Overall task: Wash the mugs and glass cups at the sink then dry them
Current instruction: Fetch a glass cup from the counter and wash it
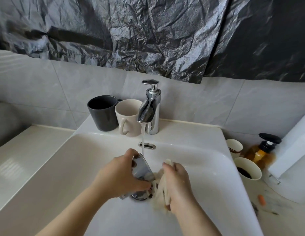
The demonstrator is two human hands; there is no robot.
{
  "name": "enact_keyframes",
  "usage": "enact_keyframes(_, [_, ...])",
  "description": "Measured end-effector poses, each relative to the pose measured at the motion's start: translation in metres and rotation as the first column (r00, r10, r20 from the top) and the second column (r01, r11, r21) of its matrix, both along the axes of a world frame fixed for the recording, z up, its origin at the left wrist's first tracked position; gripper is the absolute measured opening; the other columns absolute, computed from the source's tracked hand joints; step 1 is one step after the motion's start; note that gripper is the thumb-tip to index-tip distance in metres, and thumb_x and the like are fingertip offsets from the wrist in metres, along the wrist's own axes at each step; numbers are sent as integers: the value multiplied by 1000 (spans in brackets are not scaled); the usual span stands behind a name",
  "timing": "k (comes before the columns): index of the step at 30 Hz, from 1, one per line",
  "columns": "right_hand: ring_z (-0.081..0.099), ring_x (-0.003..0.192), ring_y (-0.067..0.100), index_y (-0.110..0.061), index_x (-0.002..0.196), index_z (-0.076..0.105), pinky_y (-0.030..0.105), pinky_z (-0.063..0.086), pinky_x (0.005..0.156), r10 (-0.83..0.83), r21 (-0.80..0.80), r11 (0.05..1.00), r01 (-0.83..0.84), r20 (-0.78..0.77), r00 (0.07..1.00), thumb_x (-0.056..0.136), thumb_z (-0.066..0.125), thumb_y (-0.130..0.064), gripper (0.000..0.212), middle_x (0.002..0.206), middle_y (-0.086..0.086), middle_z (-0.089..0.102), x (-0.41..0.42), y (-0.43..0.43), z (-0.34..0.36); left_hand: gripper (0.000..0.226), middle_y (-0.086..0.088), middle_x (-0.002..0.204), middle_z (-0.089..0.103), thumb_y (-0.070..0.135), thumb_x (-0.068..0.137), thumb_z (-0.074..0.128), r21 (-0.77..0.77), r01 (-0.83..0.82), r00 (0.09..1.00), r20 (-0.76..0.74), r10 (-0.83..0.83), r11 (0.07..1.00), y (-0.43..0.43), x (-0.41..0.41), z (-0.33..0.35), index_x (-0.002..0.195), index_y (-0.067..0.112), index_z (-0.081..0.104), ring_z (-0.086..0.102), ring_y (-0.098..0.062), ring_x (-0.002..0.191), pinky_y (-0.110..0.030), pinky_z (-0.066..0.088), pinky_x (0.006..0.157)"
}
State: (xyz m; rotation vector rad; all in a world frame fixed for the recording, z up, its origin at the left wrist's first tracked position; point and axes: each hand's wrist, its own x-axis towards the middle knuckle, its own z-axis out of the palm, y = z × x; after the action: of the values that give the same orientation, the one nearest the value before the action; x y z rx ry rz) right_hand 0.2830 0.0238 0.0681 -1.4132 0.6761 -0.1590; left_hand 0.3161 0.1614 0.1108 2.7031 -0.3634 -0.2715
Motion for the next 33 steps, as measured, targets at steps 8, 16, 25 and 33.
enact_keyframes(8, [49,71,13,-16,89,50,20,39,56,244,-228,937,-266,-118,962,89,51,-20,3,83,0,54,-33,-13,24,60,5,104,56,44,69,62,587,250,880,195,-434,770,-2,-21,23,120,22,39,54,-18,97,-29,45,71])
enact_keyframes(16, [44,66,5,-19,92,47,18,34,57,302,-382,865,-325,-121,946,89,50,-22,6,77,-10,46,-57,-27,41,52,-2,105,54,30,72,56,764,284,735,214,-643,579,-4,-35,42,120,16,40,52,-25,97,-31,37,72])
enact_keyframes(25, [50,77,14,-22,95,48,21,36,59,245,-453,852,-263,-97,965,88,51,-21,8,81,-9,51,-66,-48,58,76,9,111,56,53,65,72,155,223,956,160,-247,962,-41,-57,50,125,24,35,55,-16,96,-25,42,74])
enact_keyframes(33, [50,74,16,-16,96,52,29,37,63,67,-254,965,-70,-21,998,91,49,-24,9,81,0,54,-61,-77,67,72,12,91,54,40,58,82,-689,-134,991,-84,105,712,-98,-43,16,113,22,39,57,-15,90,-27,47,77])
